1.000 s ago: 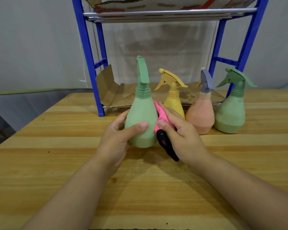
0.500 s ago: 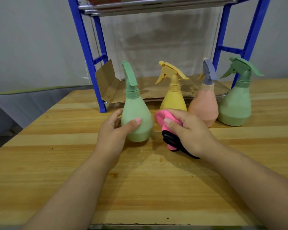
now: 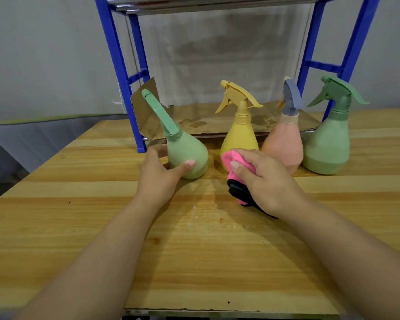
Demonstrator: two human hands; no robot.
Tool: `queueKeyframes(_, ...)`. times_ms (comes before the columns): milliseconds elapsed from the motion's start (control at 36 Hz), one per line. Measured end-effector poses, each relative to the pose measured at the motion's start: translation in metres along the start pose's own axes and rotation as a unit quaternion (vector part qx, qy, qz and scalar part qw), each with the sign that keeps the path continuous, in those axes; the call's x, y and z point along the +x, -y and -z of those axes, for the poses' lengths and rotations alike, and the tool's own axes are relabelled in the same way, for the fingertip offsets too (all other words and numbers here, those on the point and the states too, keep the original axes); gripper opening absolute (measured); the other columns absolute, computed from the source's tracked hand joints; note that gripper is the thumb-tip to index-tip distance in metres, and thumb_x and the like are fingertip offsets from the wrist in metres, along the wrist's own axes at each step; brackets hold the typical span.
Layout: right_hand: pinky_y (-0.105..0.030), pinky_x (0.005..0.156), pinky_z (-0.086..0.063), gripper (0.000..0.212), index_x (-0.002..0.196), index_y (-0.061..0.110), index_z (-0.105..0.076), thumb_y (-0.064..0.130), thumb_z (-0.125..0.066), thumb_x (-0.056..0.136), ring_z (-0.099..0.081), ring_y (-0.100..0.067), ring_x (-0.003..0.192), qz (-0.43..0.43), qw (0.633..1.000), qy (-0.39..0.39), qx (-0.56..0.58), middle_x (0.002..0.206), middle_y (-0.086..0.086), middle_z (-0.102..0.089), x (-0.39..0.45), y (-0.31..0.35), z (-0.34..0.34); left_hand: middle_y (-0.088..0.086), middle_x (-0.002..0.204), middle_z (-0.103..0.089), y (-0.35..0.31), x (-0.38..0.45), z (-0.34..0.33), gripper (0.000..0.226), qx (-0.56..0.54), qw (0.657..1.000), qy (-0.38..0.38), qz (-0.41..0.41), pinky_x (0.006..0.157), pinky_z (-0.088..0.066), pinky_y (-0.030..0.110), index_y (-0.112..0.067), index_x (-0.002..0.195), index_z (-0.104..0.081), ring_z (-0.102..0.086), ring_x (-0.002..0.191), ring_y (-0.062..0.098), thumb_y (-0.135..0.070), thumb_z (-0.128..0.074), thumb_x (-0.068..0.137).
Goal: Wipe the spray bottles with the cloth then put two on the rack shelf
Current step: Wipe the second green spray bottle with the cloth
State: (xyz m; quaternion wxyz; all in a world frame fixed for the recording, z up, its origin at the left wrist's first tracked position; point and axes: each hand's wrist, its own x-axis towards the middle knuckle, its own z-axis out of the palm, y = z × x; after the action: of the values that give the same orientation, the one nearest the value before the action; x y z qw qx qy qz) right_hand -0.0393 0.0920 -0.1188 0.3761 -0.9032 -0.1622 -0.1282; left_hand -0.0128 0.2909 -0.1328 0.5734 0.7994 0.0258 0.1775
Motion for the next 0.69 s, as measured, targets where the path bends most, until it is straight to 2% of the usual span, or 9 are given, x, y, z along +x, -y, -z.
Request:
queueKeyframes(83, -0.030, 0.091, -0.042, 0.032, 0.129, 0.025, -0.058, 0.030, -0.046, 0.099, -0.053, -0.012, 0.106, -0.004, 1.000, -0.008, 0.006, 0.113, 0.005, -0.060, 0.000, -0.001, 0.000, -0.022, 0.102, -0.048, -0.003, 0.003, -0.001, 0.052, -0.013, 1.000, 0.011, -0.002, 0.060, -0.041, 0.008, -0.029, 0.112, -0.041, -0.051, 0.086, -0.005, -0.027, -0.077, 0.075)
queueKeyframes(111, -0.029, 0.090, -0.042, 0.032, 0.129, 0.026, -0.058, 0.030, -0.046, 0.099, -0.053, -0.012, 0.105, -0.004, 1.000, -0.008, 0.008, 0.113, 0.006, -0.060, 0.000, -0.001, 0.001, -0.024, 0.100, -0.048, -0.003, 0.004, -0.002, 0.051, -0.017, 1.000, 0.015, -0.003, 0.063, -0.045, 0.010, -0.029, 0.111, -0.043, -0.053, 0.087, -0.005, -0.026, -0.077, 0.074)
queueKeyframes(194, -0.026, 0.086, -0.040, 0.031, 0.128, 0.026, -0.059, 0.029, -0.047, 0.099, -0.052, -0.009, 0.102, -0.005, 1.000, -0.006, 0.011, 0.109, 0.008, -0.059, -0.001, -0.001, 0.002, -0.020, 0.108, -0.054, -0.002, 0.009, -0.001, 0.052, -0.006, 0.999, 0.033, -0.005, 0.073, -0.055, 0.028, -0.029, 0.115, -0.048, -0.060, 0.094, 0.007, -0.026, -0.078, 0.074)
queueKeyframes(278, -0.026, 0.085, -0.040, 0.031, 0.128, 0.026, -0.059, 0.029, -0.047, 0.099, -0.052, -0.009, 0.100, -0.004, 1.000, -0.005, 0.008, 0.107, 0.008, -0.058, 0.000, -0.001, 0.003, -0.011, 0.120, -0.054, -0.005, 0.015, -0.001, 0.058, 0.031, 0.997, 0.066, -0.010, 0.064, -0.056, 0.024, -0.024, 0.127, -0.049, -0.061, 0.096, 0.012, -0.026, -0.076, 0.076)
queueKeyframes(361, -0.027, 0.088, -0.040, 0.032, 0.130, 0.025, -0.058, 0.028, -0.047, 0.099, -0.052, -0.009, 0.103, -0.009, 1.000, -0.005, 0.011, 0.109, 0.009, -0.057, 0.001, -0.001, 0.003, -0.008, 0.128, -0.054, -0.010, 0.018, 0.000, 0.064, 0.069, 0.994, 0.087, -0.009, 0.077, -0.058, 0.035, -0.025, 0.134, -0.047, -0.060, 0.101, 0.016, -0.030, -0.075, 0.077)
queueKeyframes(444, -0.026, 0.088, -0.039, 0.033, 0.131, 0.025, -0.057, 0.028, -0.048, 0.099, -0.052, -0.010, 0.104, -0.012, 1.000, -0.005, 0.009, 0.111, 0.009, -0.058, 0.001, -0.002, 0.003, -0.007, 0.132, -0.053, -0.010, 0.018, 0.002, 0.067, 0.083, 0.992, 0.093, -0.005, 0.076, -0.057, 0.033, -0.026, 0.137, -0.044, -0.059, 0.103, 0.015, -0.031, -0.074, 0.077)
queueKeyframes(556, -0.026, 0.088, -0.041, 0.034, 0.131, 0.025, -0.057, 0.028, -0.052, 0.097, -0.053, -0.010, 0.104, -0.014, 1.000, -0.004, 0.021, 0.114, 0.008, -0.060, 0.002, -0.002, 0.003, -0.008, 0.130, -0.055, -0.008, 0.016, 0.005, 0.081, 0.096, 0.991, 0.088, 0.007, 0.082, -0.056, 0.039, -0.026, 0.141, -0.037, -0.061, 0.102, 0.014, -0.036, -0.078, 0.072)
queueKeyframes(639, -0.029, 0.094, -0.044, 0.038, 0.131, 0.026, -0.057, 0.027, -0.059, 0.094, -0.054, -0.010, 0.108, -0.033, 0.998, 0.000, 0.057, 0.119, 0.008, -0.061, 0.002, -0.001, 0.005, -0.005, 0.122, -0.057, -0.011, 0.015, 0.010, 0.079, 0.094, 0.992, 0.080, 0.037, 0.064, -0.054, 0.024, -0.023, 0.139, -0.039, -0.061, 0.100, 0.015, -0.032, -0.079, 0.072)
queueKeyframes(694, -0.028, 0.095, -0.045, 0.040, 0.131, 0.027, -0.057, 0.025, -0.063, 0.091, -0.053, -0.008, 0.109, -0.040, 0.996, 0.002, 0.078, 0.120, 0.011, -0.060, 0.001, 0.000, 0.009, -0.005, 0.113, -0.059, -0.014, 0.012, 0.015, 0.066, 0.118, 0.990, 0.069, 0.044, 0.061, -0.048, 0.021, -0.022, 0.131, -0.048, -0.060, 0.097, 0.016, -0.033, -0.078, 0.073)
